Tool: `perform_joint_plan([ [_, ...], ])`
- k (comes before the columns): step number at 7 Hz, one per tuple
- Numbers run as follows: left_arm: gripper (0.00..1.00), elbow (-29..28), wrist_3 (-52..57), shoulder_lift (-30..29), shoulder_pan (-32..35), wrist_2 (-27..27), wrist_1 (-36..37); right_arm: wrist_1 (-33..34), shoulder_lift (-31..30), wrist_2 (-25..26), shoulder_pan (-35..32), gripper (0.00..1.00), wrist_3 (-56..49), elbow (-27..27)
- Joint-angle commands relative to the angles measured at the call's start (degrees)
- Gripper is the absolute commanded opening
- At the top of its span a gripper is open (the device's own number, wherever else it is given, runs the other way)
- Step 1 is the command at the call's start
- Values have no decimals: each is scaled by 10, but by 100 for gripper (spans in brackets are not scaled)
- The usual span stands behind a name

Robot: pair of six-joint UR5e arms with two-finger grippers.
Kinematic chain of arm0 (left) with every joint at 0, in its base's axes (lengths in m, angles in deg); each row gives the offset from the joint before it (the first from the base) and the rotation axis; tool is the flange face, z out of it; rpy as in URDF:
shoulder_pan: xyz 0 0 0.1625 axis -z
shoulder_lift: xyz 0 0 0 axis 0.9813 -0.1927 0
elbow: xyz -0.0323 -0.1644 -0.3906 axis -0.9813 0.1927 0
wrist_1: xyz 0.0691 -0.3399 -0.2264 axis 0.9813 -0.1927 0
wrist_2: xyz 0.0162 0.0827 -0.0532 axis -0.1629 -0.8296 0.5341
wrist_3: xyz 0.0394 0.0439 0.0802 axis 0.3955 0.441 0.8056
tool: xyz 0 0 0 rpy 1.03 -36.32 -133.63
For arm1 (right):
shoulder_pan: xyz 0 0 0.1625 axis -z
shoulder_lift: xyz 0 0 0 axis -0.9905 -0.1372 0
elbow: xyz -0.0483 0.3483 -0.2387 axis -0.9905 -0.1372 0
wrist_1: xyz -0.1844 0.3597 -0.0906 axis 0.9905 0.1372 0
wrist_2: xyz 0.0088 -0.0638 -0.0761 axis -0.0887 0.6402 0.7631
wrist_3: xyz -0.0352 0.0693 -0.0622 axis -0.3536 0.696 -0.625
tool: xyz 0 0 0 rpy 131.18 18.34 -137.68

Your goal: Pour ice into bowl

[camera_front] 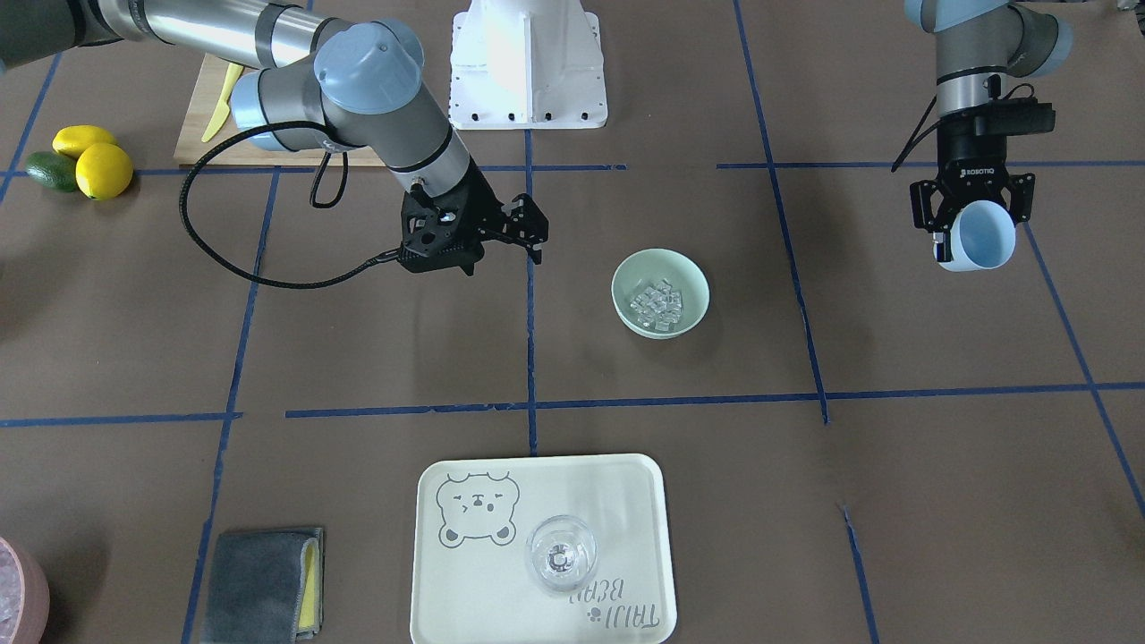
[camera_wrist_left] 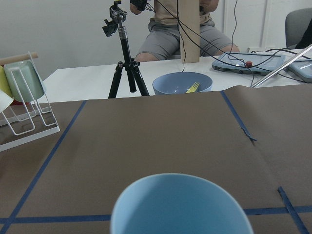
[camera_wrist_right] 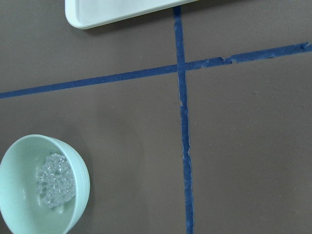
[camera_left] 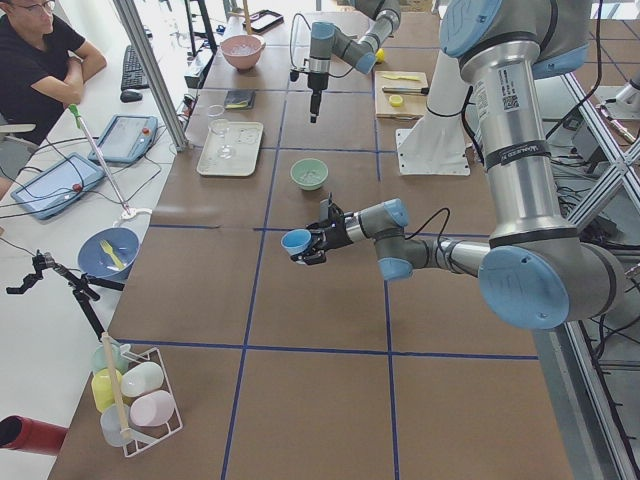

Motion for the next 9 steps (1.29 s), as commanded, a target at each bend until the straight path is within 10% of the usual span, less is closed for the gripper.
perform_joint_plan([
  [1,0,-55,-66,-14,-31,-48,0,0,3,18,13,100,7,0],
  [6,0,-118,-159,-47,-88,-138,0,2,10,21,22,100,18,0],
  [7,27,-116,-157,-47,-88,-139,-1,2,11,31,28,100,19,0],
  [8,99,-115,-148,-46,-87,-138,-1,2,11,32,30,100,20,0],
  [9,100,-111,-148,-44,-86,-133,-2,2,12,33,32,100,20,0],
])
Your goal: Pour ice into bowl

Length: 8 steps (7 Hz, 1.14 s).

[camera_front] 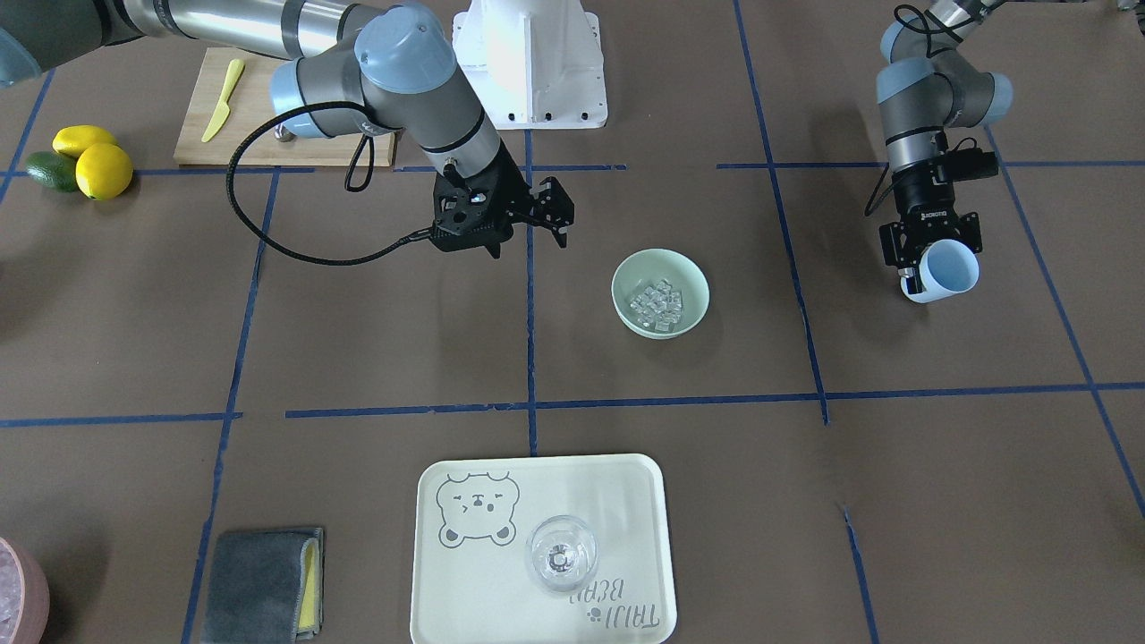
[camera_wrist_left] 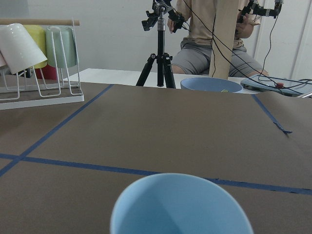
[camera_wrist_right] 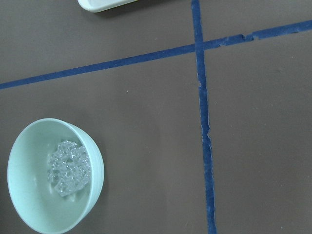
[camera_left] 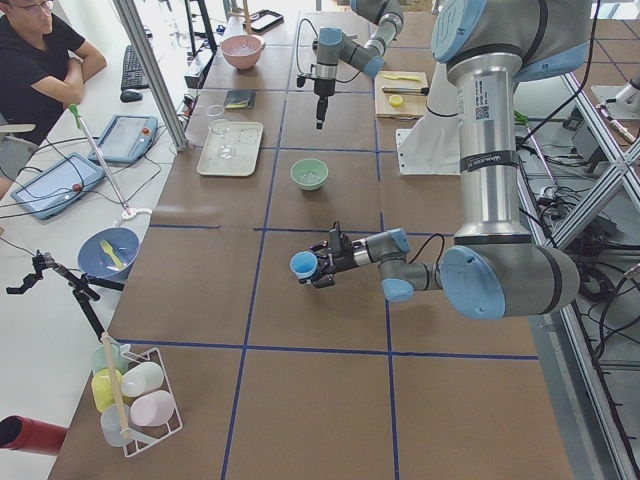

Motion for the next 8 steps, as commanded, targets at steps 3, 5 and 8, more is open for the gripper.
perform_joint_plan([
  [3,100,65,17,38,3,13,-1,0,3,24,20,100,5,-4],
  [5,100,124,61,72,9,13,-1,3,17,55,32,100,16,-15],
  [8,100,192,184,73,89,81,-1,2,110,79,45,100,21,-128],
])
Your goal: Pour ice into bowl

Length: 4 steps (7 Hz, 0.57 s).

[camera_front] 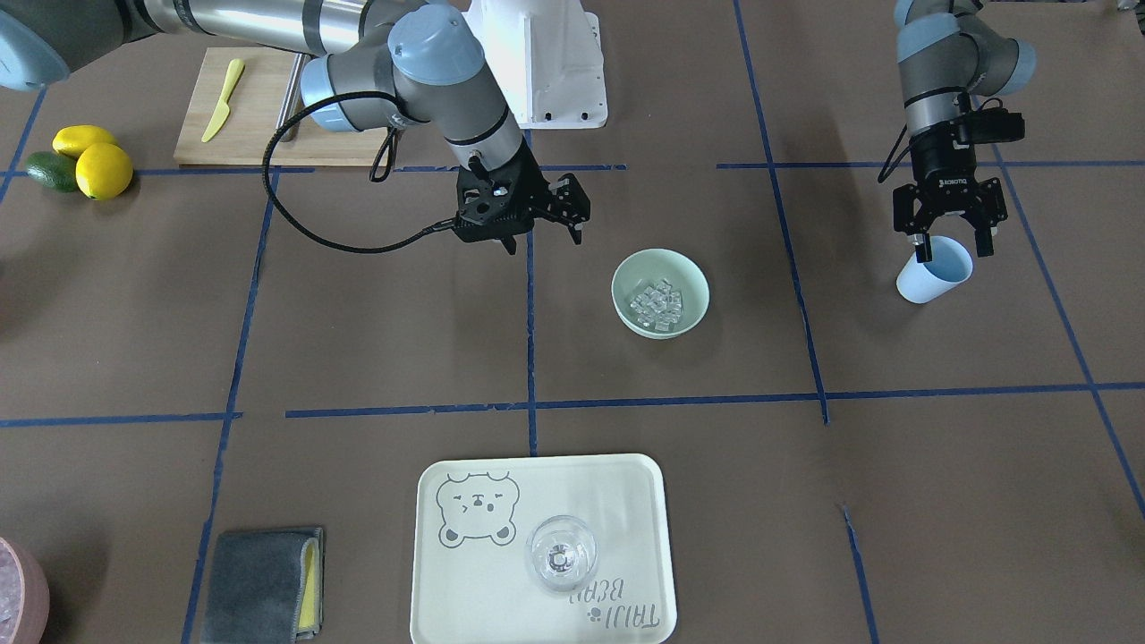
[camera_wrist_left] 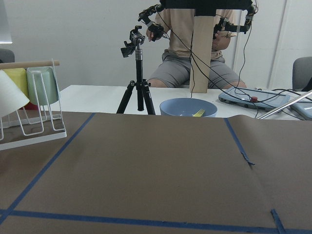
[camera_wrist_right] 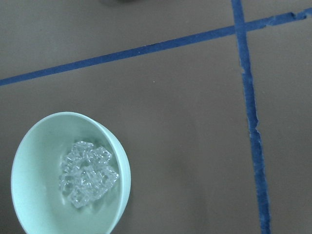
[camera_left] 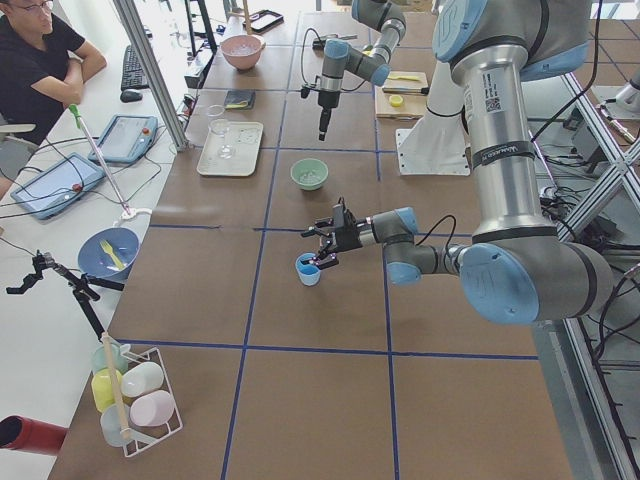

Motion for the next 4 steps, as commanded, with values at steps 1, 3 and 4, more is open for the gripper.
perform_joint_plan([
  [1,100,35,101,1,77,75,0,-1,65,15,5,100,1,-77],
  [3,100,52,160,0,136,139,0,-1,100,33,6,100,-1,-136],
  [4,100,57,162,0,147,165,0,-1,103,34,12,100,-1,-151],
])
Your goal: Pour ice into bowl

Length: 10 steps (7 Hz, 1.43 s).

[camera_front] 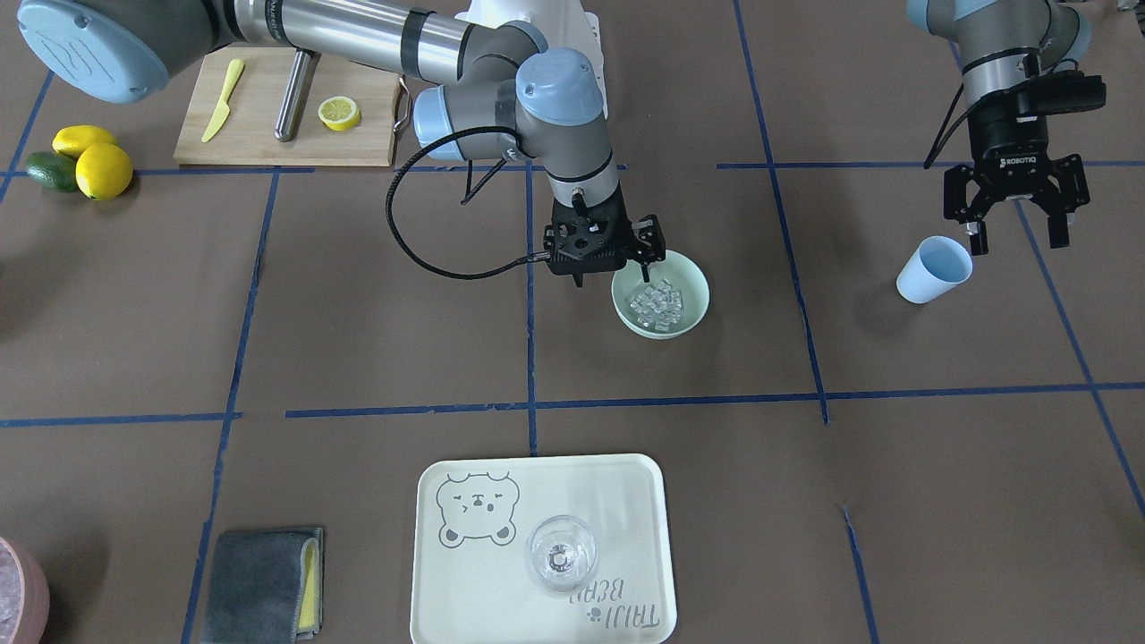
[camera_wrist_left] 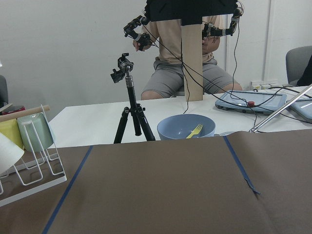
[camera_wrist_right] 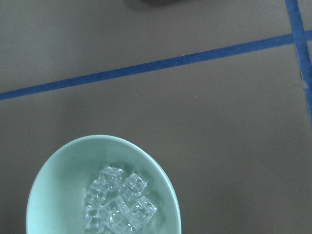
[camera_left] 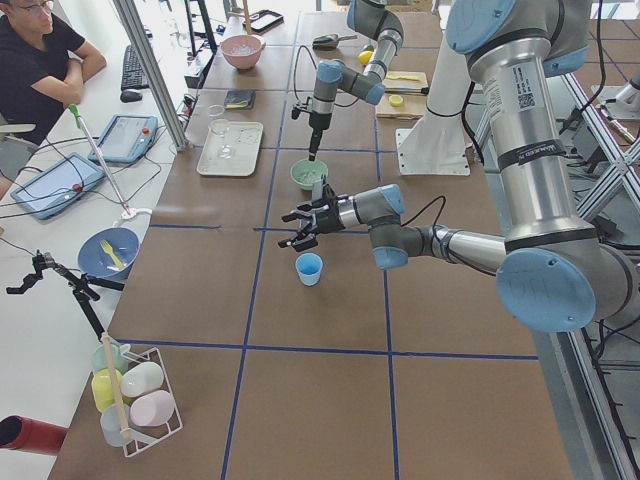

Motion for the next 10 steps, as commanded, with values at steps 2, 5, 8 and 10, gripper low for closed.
perform_joint_plan([
  [2,100,10,54,0,70,88,1,1,11,3,10,97,-3,-38],
  [5,100,1,54,0,71,89,0,-1,10,12,10,0,-3,-40],
  [8,100,1,61,1,113,214,14,0,17,9,8,0,-8,-33],
  [10,100,1,184,2,158,253,34,7,13,5,3,0,-7,21],
])
